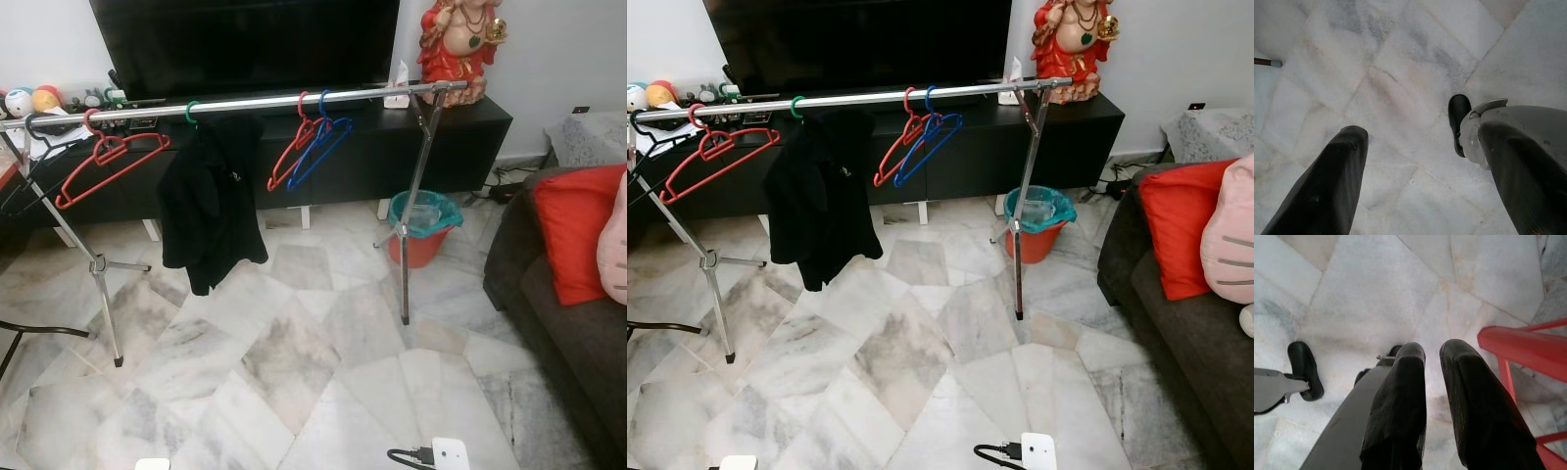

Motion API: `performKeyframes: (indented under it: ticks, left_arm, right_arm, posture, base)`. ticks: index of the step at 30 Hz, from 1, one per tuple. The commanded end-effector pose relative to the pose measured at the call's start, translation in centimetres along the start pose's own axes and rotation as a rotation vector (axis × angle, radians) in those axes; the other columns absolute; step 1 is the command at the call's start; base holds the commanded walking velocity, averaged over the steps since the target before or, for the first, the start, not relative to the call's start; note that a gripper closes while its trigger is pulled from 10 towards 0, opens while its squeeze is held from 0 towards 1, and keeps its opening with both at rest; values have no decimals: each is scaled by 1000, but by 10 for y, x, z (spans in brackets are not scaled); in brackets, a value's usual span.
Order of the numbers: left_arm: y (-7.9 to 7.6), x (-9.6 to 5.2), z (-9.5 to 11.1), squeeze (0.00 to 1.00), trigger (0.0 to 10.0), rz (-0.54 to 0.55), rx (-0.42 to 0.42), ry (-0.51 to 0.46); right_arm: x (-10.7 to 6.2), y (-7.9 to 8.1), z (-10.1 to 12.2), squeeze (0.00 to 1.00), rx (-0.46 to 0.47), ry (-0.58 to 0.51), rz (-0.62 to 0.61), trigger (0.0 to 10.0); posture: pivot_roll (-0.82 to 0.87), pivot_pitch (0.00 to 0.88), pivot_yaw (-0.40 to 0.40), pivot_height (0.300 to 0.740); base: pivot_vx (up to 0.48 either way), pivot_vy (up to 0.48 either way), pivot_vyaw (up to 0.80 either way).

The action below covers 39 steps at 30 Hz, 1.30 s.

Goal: Hang hanger

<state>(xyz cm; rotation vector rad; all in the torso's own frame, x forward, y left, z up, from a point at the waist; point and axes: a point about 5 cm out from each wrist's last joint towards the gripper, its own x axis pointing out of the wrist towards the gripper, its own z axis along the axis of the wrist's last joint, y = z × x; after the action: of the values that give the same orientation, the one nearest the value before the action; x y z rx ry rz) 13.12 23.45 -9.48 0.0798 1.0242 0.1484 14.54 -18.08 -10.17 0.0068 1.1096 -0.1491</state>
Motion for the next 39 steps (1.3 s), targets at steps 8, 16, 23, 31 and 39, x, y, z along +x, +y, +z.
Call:
performKeyframes:
  ticks: [8,16,23,31,39]
  left_arm:
    - [4,-1,-2,0,10000,4,4,14]
    - [4,-1,-2,0,10000,4,6,15]
    - [4,-1,-3,0,10000,4,6,15]
    - [4,-1,-3,0,10000,4,5,16]
    - [4,-1,-3,0,10000,5,6,15]
  right_arm:
    - [-2,-6,-12,0,4,-3,3,10000]
    - [-2,-6,-15,0,0,3,4,10000]
    - [-2,-2,-14,0,0,6,6,10000]
    - [-2,2,-14,0,0,5,11,10000]
    - [-2,-7,-14,0,1,11,3,10000]
  posture:
    - [-40,27,26,740]
    - [-39,26,26,740]
    - [-39,25,26,740]
    - [-37,25,25,740]
    - [-35,25,26,740]
  base:
    - [-33,0,0]
    - [-264,0,0]
    - [-263,0,0]
    - [-263,0,0]
    - [-265,0,0]
